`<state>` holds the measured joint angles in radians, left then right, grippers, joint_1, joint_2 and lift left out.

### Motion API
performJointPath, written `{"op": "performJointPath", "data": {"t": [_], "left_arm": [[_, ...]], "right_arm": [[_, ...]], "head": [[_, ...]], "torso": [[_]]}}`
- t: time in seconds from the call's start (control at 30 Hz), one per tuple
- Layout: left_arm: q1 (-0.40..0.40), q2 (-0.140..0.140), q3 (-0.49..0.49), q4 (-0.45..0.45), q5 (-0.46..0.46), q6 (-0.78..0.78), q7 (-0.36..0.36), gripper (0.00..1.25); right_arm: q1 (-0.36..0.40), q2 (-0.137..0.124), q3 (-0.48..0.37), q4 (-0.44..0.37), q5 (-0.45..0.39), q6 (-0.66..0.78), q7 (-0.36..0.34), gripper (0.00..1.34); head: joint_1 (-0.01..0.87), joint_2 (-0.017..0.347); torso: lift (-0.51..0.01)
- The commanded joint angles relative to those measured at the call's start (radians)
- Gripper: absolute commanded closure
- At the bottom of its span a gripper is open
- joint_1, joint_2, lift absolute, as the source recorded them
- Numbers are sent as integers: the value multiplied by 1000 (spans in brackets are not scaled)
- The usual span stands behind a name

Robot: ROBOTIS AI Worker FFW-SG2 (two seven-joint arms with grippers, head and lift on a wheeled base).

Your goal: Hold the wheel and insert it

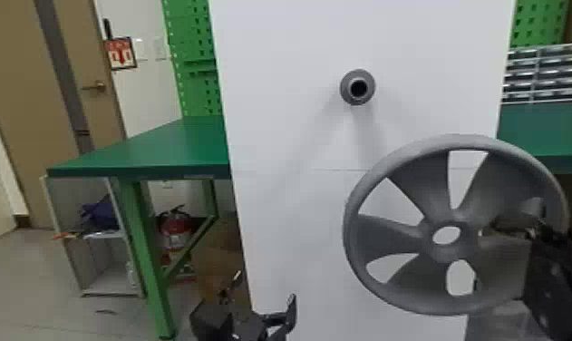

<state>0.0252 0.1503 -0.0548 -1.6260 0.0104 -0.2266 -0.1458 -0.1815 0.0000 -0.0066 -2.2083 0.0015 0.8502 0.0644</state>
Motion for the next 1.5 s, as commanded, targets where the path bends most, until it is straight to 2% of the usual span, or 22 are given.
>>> {"op": "performJointPath", "data": {"t": [0.0, 0.8, 1.47], "left_arm": [[-4, 0, -3, 0, -1, 1, 0, 101], [-4, 0, -8, 0, -6, 3, 0, 99], [-8, 0, -10, 2, -21, 7, 0, 99]], "right_arm": [[-26, 1, 8, -4, 0, 24, 0, 1121], [-115, -3, 57, -28, -2, 141, 0, 1121], [-228, 1, 97, -34, 28, 279, -1, 1121]], "head": [[344, 310], [344, 310], [344, 310]], "torso": [[-484], [-484], [-484]]}}
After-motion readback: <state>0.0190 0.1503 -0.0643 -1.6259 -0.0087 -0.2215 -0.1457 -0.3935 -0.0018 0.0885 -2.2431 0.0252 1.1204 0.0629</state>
